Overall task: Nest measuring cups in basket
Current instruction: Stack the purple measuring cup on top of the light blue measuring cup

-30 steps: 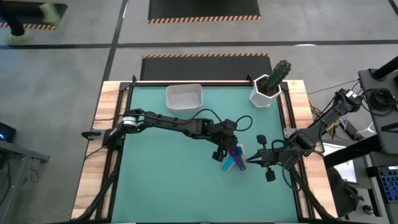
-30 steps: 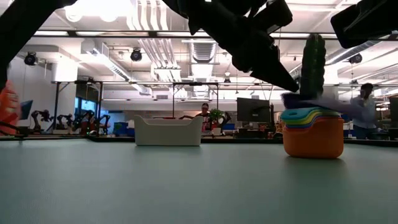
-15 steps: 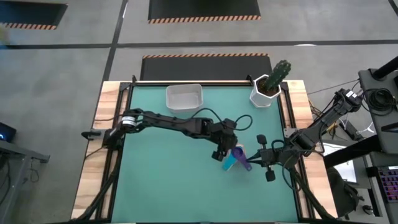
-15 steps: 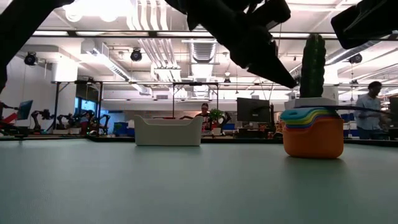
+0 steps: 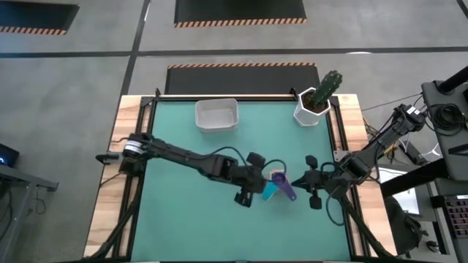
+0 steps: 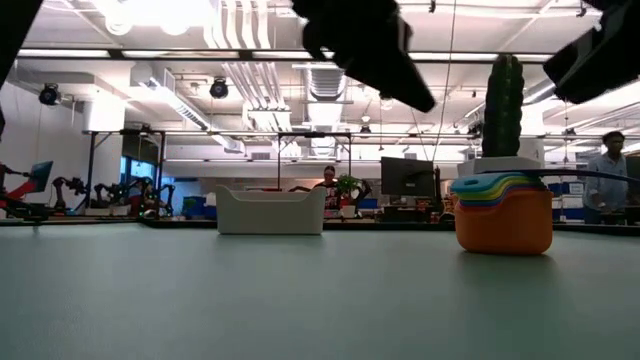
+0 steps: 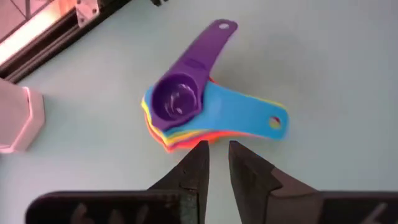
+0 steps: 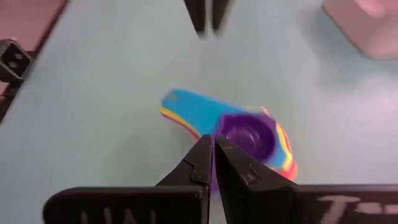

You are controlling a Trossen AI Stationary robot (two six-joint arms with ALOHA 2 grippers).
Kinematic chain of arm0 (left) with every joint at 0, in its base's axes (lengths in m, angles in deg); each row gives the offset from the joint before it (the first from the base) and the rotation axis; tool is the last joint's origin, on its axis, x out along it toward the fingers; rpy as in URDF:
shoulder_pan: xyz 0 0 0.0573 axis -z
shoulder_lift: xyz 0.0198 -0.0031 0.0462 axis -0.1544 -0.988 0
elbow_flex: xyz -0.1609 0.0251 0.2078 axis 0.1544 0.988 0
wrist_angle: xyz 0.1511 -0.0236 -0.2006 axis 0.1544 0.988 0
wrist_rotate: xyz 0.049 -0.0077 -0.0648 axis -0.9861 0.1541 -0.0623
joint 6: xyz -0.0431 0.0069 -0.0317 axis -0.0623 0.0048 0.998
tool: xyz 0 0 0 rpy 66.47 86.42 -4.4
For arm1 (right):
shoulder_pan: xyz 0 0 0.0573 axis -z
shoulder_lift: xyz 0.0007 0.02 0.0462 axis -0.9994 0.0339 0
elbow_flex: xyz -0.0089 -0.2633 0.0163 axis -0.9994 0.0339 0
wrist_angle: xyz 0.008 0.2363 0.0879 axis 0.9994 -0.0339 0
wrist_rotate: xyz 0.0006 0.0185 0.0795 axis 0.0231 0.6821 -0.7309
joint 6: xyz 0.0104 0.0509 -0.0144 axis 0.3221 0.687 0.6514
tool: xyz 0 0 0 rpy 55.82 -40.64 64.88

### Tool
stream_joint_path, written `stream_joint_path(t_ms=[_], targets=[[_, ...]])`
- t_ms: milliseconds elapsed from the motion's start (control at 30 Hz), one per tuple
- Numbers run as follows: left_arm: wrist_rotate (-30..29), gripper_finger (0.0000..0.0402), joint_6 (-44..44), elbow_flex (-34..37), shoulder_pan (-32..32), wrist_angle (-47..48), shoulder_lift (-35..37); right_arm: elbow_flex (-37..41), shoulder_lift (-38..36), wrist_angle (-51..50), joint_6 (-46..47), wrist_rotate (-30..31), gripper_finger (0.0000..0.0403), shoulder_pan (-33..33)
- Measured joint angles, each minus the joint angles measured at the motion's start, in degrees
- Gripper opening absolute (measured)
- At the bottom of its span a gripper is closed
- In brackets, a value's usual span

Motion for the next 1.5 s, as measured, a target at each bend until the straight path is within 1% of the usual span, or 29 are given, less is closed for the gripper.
stream_joint_path(t_ms=[133, 233, 400, 533, 700, 800, 967, 1067, 1200, 1267, 1333, 1400, 1500], targets=[[-0.2, 0.0039, 3.8, 6.5, 1.4, -3.2, 5.0, 0.0, 0.0, -6.0, 7.5, 0.0, 0.0009, 0.0], [-0.4, 0.0038, 6.5, 12.7, 2.0, -8.4, 8.7, 0.0, 0.2, -11.0, 14.0, 0.0, 0.0009, 0.0], [-3.8, 0.0038, 9.6, 22.8, 2.1, -18.4, 13.0, 0.2, 1.7, -16.9, 23.4, -0.2, 0.0009, 0.0], [-4.7, 0.0038, 12.2, 28.5, 2.2, -25.6, 13.7, 0.5, 4.5, -17.0, 26.1, -3.2, 0.0009, 0.0], [-4.7, 0.0038, 15.7, 31.4, 2.2, -28.8, 13.6, 0.5, 9.3, -15.9, 28.4, -8.1, 0.0009, 0.0], [-4.7, 0.0038, 16.1, 32.0, 2.2, -29.5, 13.5, 0.5, 12.4, -12.5, 28.1, -10.1, 0.0009, 0.0], [-4.7, 0.0038, 16.1, 32.0, 2.2, -29.8, 13.5, -0.7, 16.8, -4.6, 23.6, -12.1, 0.0009, 0.0], [-4.7, 0.0038, 16.1, 31.5, 2.2, -30.0, 13.5, -2.8, 19.2, -1.3, 19.6, -11.6, 0.0009, 0.1], [-4.7, 0.0038, 16.1, 31.3, 2.2, -29.9, 13.5, -5.8, 22.5, 3.0, 12.8, -9.0, 0.0009, 0.9], [-4.7, 0.0038, 16.1, 31.3, 2.2, -29.9, 13.5, -7.7, 24.1, 2.7, 10.4, -8.1, 0.0009, 1.3], [-4.7, 0.0038, 16.1, 31.3, 2.2, -29.8, 13.5, -10.0, 25.2, -0.4, 9.3, -8.0, 0.0009, 1.3], [-4.7, 0.0038, 16.3, 31.4, 2.2, -29.8, 13.5, -12.5, 25.6, -4.5, 9.3, -8.1, 0.0009, 1.2], [-4.6, 0.0038, 16.5, 32.0, 2.2, -29.8, 13.5, -15.1, 25.3, -10.3, 11.4, -10.0, 0.0009, 1.2]])
